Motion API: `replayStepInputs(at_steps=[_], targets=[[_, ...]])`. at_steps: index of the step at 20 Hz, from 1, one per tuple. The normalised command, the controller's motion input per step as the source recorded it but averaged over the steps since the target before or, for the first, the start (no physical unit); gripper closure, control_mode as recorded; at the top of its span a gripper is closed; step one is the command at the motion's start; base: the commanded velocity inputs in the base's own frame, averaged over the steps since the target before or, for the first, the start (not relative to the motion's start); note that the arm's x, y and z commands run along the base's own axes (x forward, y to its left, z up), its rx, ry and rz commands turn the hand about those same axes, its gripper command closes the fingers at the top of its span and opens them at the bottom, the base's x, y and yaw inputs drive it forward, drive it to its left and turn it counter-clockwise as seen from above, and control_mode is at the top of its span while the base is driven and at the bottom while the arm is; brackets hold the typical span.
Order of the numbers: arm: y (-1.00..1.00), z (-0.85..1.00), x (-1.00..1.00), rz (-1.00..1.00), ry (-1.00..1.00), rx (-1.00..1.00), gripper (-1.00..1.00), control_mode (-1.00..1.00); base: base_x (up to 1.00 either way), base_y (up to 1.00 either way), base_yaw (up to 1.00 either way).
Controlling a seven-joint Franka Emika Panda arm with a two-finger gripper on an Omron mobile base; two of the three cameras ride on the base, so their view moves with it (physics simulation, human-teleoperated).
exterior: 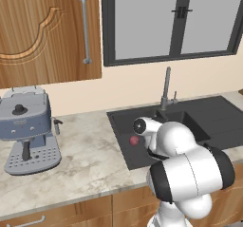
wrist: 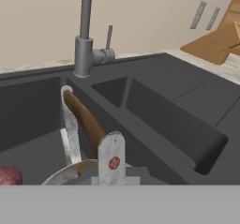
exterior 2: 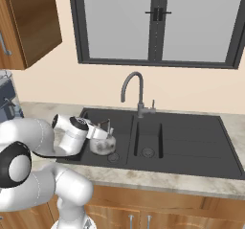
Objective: Open the cabinet, pick the kettle from the cabinet, and place it in the sink.
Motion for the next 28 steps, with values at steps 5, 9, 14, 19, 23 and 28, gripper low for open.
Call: replayStepInputs(at_steps=[5,9,14,19,23,28], targets=[[0.00,-0.13,0.16,-0.01,0.00,0.00,1.00,-1.00,0.00,0.00,0.00],[-0.02,-0.16,0.10,0.00,0.00,0.00,1.00,-1.00,0.00,0.00,0.00],[-0.05,-0.19,0.05,0.00,0.00,0.00,1.00,-1.00,0.00,0.00,0.00],[-0.02,-0.16,0.11,0.00,0.01,0.00,1.00,-1.00,0.00,0.00,0.00],[0.00,-0.10,0.17,0.00,0.00,0.00,1.00,-1.00,0.00,0.00,0.00],[0.00,-0.10,0.18,-0.01,0.00,0.00,1.00,-1.00,0.00,0.00,0.00]])
